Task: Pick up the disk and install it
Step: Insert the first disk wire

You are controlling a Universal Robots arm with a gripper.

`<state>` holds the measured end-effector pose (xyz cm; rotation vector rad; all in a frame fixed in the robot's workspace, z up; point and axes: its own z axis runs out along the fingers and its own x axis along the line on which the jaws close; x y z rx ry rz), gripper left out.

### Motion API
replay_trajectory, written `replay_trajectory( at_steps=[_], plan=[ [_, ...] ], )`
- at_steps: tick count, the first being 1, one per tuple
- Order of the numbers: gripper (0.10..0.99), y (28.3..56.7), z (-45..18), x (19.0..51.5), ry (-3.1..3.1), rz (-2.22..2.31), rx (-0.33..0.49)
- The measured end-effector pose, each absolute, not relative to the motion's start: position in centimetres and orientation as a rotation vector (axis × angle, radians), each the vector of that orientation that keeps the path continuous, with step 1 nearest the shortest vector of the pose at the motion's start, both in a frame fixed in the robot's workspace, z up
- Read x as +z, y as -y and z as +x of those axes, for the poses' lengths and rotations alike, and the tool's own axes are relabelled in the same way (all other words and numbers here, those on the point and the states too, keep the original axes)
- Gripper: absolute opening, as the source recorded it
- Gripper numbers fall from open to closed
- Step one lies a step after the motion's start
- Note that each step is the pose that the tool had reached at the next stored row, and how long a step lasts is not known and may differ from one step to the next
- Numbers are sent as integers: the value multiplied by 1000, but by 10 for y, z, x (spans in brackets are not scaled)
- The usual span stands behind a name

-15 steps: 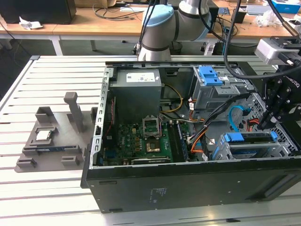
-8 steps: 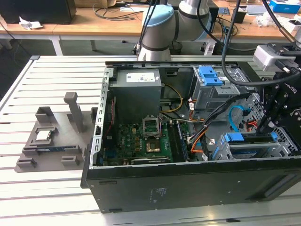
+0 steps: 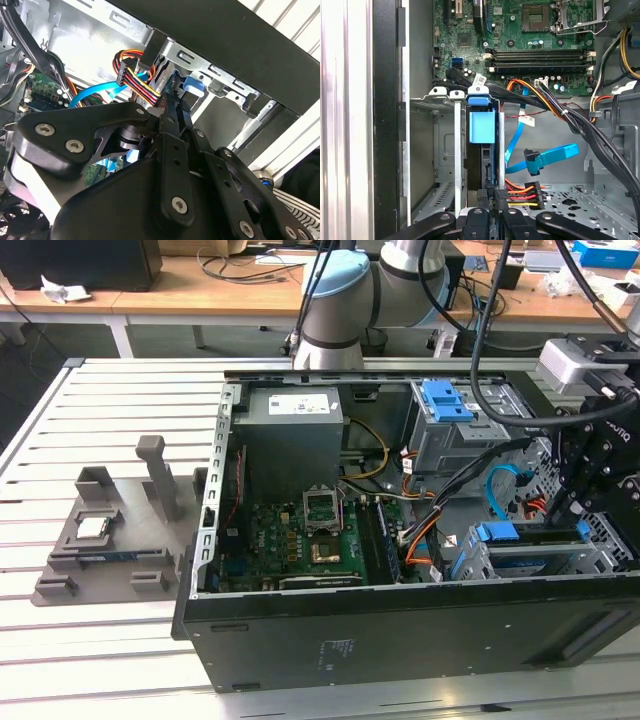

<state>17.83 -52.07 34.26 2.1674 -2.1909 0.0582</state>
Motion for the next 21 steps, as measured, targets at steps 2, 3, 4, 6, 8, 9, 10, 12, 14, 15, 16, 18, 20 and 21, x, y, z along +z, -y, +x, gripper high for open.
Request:
replay_trajectory(
  at_steps=[2,3,4,6,8,9,10,12,14,15,16,18,20,21],
  plan=[
    [169,521,178,342,2191,2167,58],
    [169,521,178,342,2191,2167,58],
    [169,521,178,341,2191,2167,59],
    [169,520,178,341,2191,2167,58],
    [169,518,178,340,2192,2168,57],
    [169,518,178,340,2191,2168,57],
    [169,518,178,340,2191,2167,58],
    [169,518,178,340,2191,2168,58],
    [169,518,178,339,2191,2168,58],
    [169,518,178,338,2191,2168,58],
    [169,518,178,338,2191,2167,58],
    [169,518,178,337,2190,2167,60],
    [169,518,178,337,2187,2163,67],
    [169,518,178,336,2187,2163,67]
  ],
)
